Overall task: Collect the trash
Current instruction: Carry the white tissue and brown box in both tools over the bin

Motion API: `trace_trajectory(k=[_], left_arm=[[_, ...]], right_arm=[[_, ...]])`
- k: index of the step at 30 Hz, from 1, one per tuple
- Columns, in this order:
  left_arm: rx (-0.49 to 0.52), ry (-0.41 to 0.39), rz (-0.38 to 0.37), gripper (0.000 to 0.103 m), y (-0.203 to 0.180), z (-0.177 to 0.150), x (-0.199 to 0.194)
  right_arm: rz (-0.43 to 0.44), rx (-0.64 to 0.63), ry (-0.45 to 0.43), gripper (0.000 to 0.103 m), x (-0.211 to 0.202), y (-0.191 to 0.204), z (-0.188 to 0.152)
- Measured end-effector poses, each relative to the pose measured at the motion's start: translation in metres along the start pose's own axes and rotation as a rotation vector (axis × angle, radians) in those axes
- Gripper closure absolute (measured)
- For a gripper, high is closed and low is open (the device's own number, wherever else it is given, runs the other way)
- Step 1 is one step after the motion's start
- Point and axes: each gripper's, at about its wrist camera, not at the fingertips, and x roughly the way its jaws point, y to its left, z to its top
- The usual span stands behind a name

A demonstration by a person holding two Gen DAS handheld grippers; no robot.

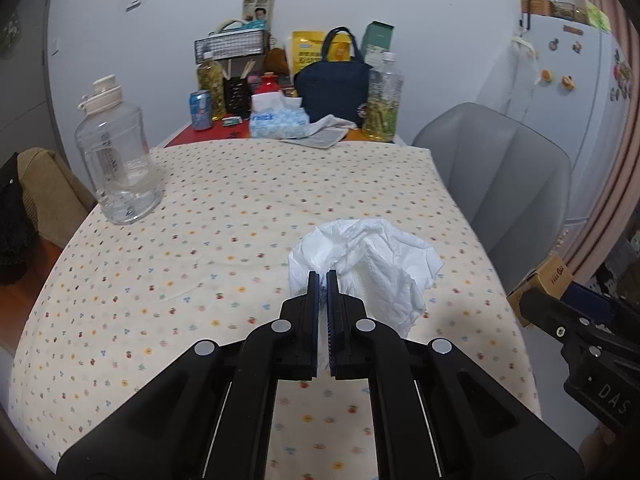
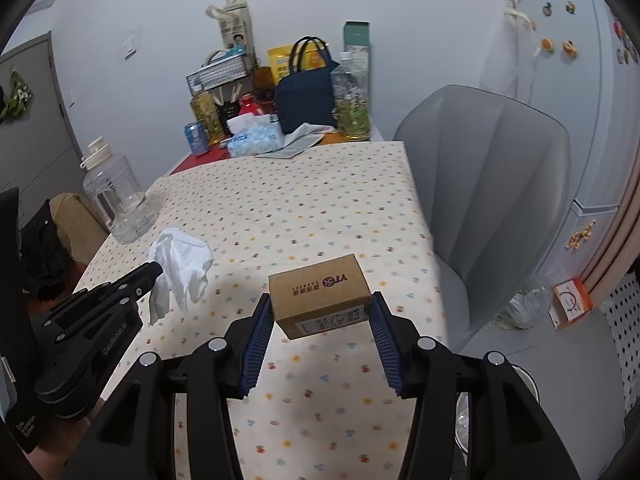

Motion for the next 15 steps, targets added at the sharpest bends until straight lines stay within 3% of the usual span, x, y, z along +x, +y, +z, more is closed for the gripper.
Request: trace_trajectory(k=[15], left_arm=[[0.102, -0.007, -0.088, 0.099, -0.073, -0.005, -0.016]], right_arm=[[-0.101, 0.095, -0.036, 0.055, -0.043, -0.075, -0.021]])
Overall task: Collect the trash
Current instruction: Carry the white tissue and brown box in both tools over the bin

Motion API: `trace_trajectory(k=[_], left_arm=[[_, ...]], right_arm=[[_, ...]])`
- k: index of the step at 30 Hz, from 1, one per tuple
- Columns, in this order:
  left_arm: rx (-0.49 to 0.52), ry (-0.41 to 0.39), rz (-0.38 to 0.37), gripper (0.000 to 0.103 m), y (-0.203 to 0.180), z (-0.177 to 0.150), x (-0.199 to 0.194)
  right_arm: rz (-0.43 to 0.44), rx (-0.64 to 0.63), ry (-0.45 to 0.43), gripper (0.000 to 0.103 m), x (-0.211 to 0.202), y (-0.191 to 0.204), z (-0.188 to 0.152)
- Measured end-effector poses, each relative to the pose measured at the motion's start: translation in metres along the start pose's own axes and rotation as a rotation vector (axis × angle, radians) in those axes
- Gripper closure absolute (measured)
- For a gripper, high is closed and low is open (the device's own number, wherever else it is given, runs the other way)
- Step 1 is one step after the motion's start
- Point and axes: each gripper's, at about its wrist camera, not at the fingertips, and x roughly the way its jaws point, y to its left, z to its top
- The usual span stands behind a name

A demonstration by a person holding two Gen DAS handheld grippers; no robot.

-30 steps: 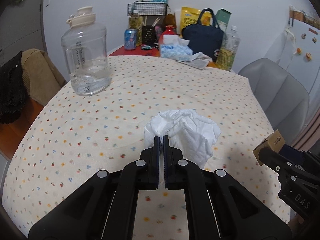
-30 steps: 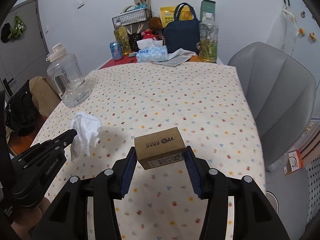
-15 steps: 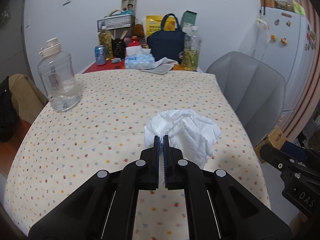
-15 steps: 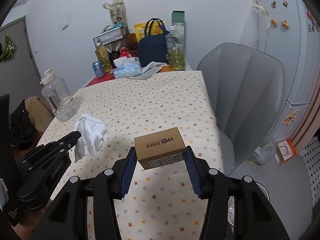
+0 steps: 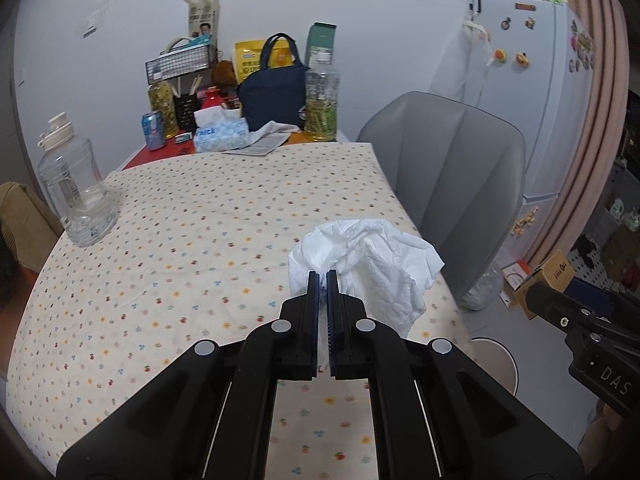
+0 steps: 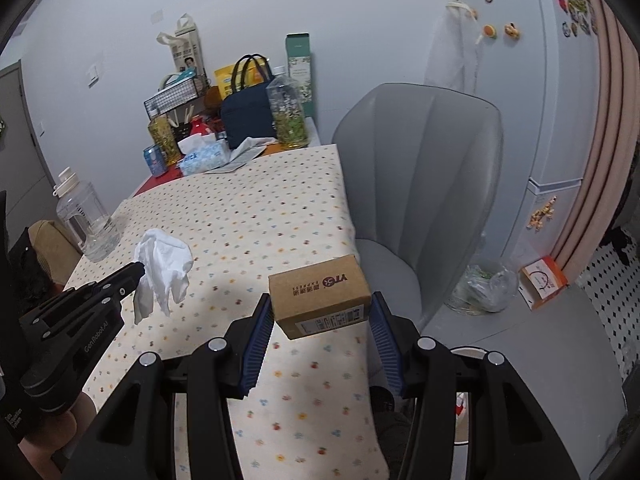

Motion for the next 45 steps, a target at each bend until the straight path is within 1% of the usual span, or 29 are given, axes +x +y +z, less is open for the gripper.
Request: trace_trajectory(k=[6, 13, 22, 32, 45], left_arm=[[0.037, 0.007, -0.033, 0.099, -0.030, 0.001, 0.003], [0.092, 0.030, -0.076, 0.099, -0.071, 0.000, 0.016], [0.163, 0.068, -0.114, 0.099, -0.120, -0.005, 0.037], [0.229, 0.109, -0.137, 0.099, -0.163, -0.010, 0.059], [0.293, 0.163, -0.190, 0.099, -0.208, -0.019, 0.088]], right_arm=[[-0.044, 0.029, -0.013, 0.054, -0.008, -0.031, -0.005], [-0.091, 0.088, 0.000, 0.054, -0.009, -0.075, -0.016], [-0.137, 0.165, 0.030, 0.054, 0.003, -0.126, -0.028], [-0.169, 0.241, 0.065, 0.054, 0.020, -0.171, -0.042], [-0.227, 0.301, 0.101, 0.054, 0.035, -0.214, -0.059]])
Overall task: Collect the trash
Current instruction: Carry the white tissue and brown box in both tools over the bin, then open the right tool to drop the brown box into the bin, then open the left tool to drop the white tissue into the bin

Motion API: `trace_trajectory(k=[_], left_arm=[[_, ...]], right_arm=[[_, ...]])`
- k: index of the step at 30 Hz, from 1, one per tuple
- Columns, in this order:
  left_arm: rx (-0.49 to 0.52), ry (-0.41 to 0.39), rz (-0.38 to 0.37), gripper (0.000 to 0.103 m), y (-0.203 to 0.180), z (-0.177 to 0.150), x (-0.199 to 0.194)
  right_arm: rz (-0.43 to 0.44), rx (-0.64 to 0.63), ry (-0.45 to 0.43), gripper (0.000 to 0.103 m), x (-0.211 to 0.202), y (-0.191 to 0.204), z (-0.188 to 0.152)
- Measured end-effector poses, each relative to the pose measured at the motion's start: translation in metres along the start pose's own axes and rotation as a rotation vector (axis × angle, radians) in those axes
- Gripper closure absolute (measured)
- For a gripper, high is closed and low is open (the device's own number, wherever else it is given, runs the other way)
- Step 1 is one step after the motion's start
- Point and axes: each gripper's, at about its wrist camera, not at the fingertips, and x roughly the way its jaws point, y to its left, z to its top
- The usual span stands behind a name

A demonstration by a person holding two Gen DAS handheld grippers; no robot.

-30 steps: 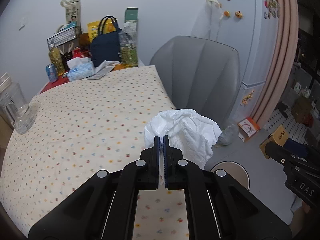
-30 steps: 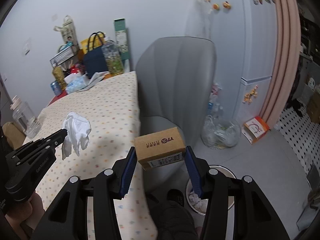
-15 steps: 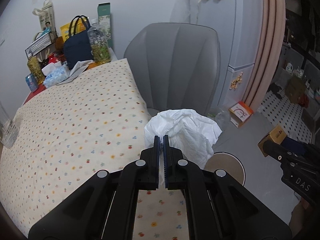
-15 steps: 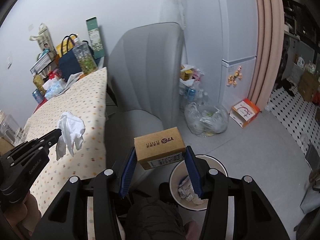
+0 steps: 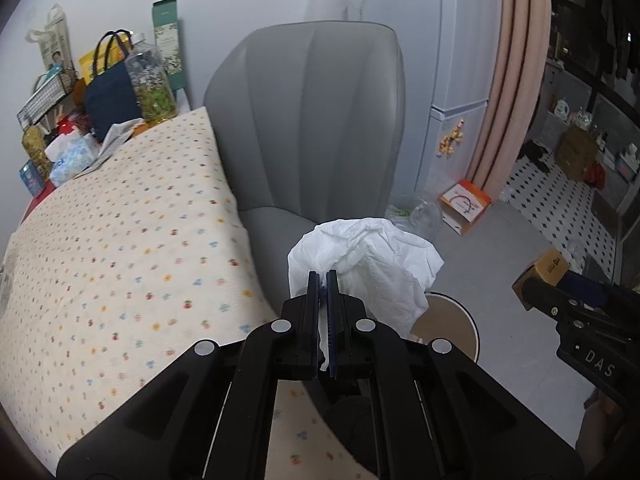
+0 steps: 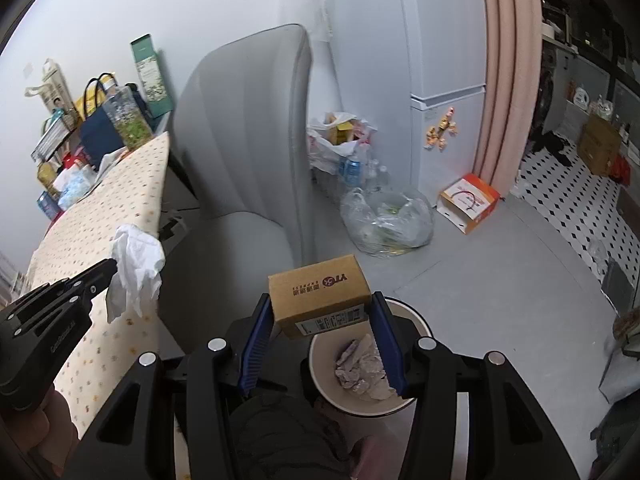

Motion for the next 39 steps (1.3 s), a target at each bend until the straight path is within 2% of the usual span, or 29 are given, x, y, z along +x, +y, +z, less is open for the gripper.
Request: trace_trajectory(k=[1, 3, 4, 7, 10, 17, 30, 31, 33, 34, 35, 37, 39], left_arm=[[0.004, 0.003, -0.003, 0.099, -0.002, 0.001, 0.002], [0.011, 0.010, -0.008, 0.099, -0.007, 0.002, 0.007], [0.018, 0.014, -0.011, 0.099, -0.010, 0.002, 0.009], [0.029, 0.019, -0.017, 0.099, -0.016, 0.004, 0.013], [0.042, 0.029, -0.028, 0.099, -0.026, 0.004, 0.019], [0.090, 0.052, -0.071, 0.099, -0.054, 0.003, 0.030], [0.180, 0.103, -0.197, 0.098, -0.121, 0.004, 0.050], [0.182, 0.107, -0.216, 0.096, -0.125, 0.004, 0.051], [0.184, 0.118, -0.239, 0.074, -0.129, 0.004, 0.053], [0.182, 0.114, -0.245, 0.050, -0.130, 0.004, 0.053], [0.181, 0.102, -0.247, 0.044, -0.129, 0.003, 0.052], [0.187, 0.098, -0.240, 0.043, -0.128, 0.003, 0.051], [0.180, 0.099, -0.231, 0.037, -0.124, 0.004, 0.051]], right_arm=[[-0.009, 0.005, 0.002, 0.053, 0.003, -0.004, 0.000], [-0.028, 0.007, 0.004, 0.027, 0.008, -0.009, 0.001], [-0.046, 0.012, -0.006, 0.023, 0.009, -0.012, 0.001], [-0.057, 0.026, -0.005, 0.023, 0.012, -0.021, 0.001], [-0.082, 0.048, -0.010, 0.018, 0.011, -0.033, 0.000], [-0.116, 0.102, -0.029, 0.017, 0.002, -0.063, -0.003], [-0.201, 0.208, -0.053, 0.017, -0.015, -0.121, -0.011], [-0.207, 0.217, -0.055, 0.017, -0.015, -0.125, -0.011], [-0.214, 0.234, -0.056, 0.017, -0.015, -0.132, -0.013], [-0.216, 0.239, -0.055, 0.017, -0.015, -0.134, -0.014], [-0.217, 0.243, -0.054, 0.017, -0.015, -0.135, -0.014], [-0.215, 0.245, -0.052, 0.017, -0.015, -0.136, -0.015], [-0.210, 0.241, -0.050, 0.017, -0.014, -0.135, -0.015]])
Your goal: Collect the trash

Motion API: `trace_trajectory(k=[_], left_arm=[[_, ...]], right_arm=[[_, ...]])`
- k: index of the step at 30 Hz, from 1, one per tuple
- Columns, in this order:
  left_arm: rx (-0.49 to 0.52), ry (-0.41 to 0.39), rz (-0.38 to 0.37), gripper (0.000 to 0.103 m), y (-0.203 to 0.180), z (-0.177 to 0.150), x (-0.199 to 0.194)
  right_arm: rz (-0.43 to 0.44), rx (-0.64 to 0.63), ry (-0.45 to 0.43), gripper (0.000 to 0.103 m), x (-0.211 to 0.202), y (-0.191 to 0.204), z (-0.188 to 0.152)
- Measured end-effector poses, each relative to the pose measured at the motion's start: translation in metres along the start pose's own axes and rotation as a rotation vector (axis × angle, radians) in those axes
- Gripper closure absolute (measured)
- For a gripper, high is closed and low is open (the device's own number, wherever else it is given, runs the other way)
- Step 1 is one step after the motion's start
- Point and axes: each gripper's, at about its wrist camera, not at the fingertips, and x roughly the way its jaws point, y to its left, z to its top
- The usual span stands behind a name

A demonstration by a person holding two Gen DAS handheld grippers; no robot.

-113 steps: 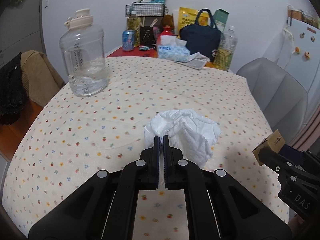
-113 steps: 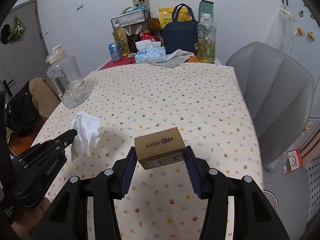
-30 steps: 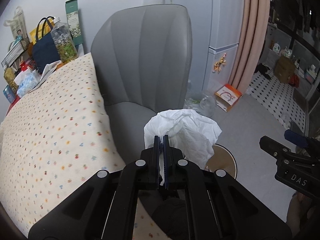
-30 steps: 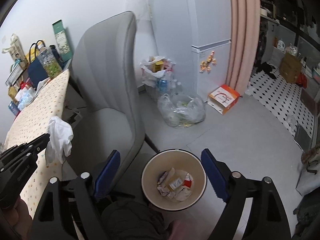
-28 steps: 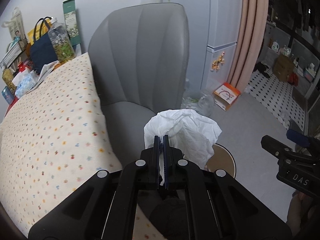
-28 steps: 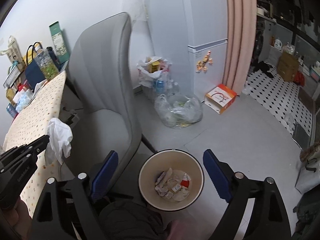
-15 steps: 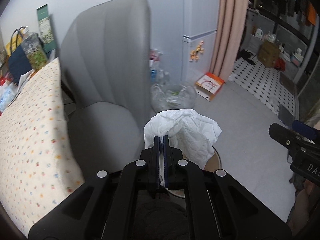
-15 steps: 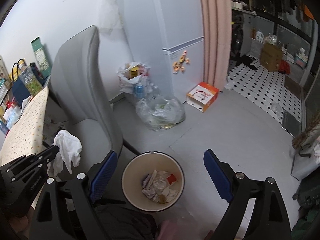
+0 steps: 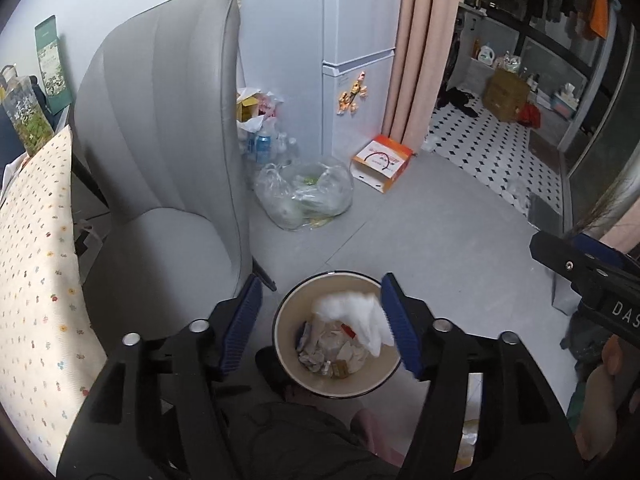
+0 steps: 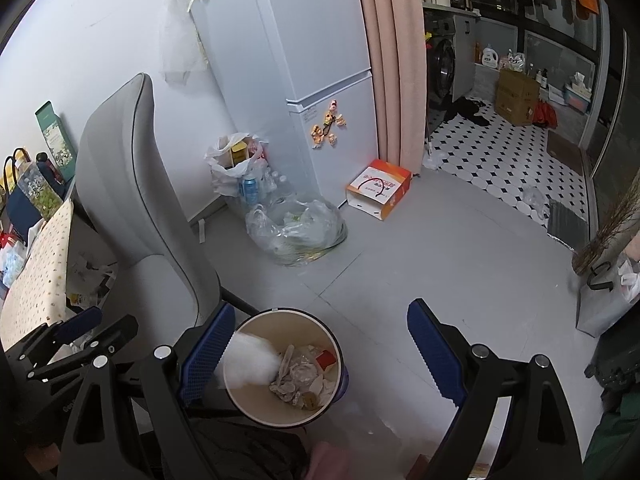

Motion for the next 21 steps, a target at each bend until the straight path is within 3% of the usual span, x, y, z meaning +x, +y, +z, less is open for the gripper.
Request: trace_trajectory(k=[4, 8, 15, 21], left_arm=[[-0.018, -0.024, 0.027, 0.021, 0.010, -0.001, -0.010], [-0.037, -0.053, 0.058, 0.012, 0.021, 0.000, -0.022], [-0.095, -0.103, 0.100, 0.009, 0.047, -0.011, -0.057], [-0.153, -0.162, 0.135, 0.007, 0.075, -0.021, -0.092]], right_arm=[[0.013, -0.012, -0.004, 0.017, -0.003, 0.007, 0.000], [0.030, -0.031, -0.012, 0.017, -0.009, 0.017, 0.000], [0.056, -0.085, -0.054, 0.009, -0.035, 0.044, -0.001], [0.086, -0.149, -0.082, 0.008, -0.057, 0.075, -0.003]])
